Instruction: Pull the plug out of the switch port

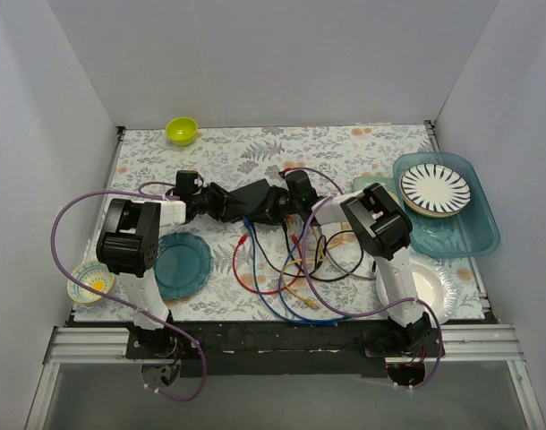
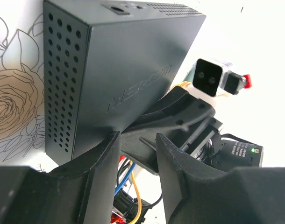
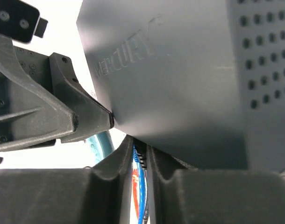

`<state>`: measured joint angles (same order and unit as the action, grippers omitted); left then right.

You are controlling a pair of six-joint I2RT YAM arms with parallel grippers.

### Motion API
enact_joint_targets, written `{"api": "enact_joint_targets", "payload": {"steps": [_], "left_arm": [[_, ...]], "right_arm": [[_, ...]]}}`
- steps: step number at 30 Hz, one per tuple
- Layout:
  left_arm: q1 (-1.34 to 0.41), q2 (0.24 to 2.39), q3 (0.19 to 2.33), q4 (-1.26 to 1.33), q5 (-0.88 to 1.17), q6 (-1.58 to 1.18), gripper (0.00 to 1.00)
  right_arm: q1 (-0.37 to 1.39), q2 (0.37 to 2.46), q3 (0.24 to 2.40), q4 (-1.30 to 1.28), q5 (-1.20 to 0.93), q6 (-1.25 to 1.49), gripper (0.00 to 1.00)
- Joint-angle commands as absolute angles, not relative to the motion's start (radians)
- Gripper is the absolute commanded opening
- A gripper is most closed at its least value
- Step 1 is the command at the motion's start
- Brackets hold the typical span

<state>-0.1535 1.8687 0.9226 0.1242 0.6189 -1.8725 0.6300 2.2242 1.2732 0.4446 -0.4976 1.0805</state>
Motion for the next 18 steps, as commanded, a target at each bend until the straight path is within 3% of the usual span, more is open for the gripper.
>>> {"api": "enact_joint_targets", "payload": {"steps": [1,4,18], "left_arm": [[-0.153,1.85,0.887,0.048,0.578,-1.835,0.37],[-0.153,1.851,0.885,0.052,0.58,-1.838,0.37],[-0.153,1.873,0.89,0.124,0.604,-1.884,0.37]], "right_arm": [[0.629,2.246,1.273,0.474,-0.448,1.152,0.13],[0.629,2.244,1.267,0.465,-0.456,1.138,0.01],[0.63,2.145,1.045,0.42,-0.528,0.977,0.01]]}}
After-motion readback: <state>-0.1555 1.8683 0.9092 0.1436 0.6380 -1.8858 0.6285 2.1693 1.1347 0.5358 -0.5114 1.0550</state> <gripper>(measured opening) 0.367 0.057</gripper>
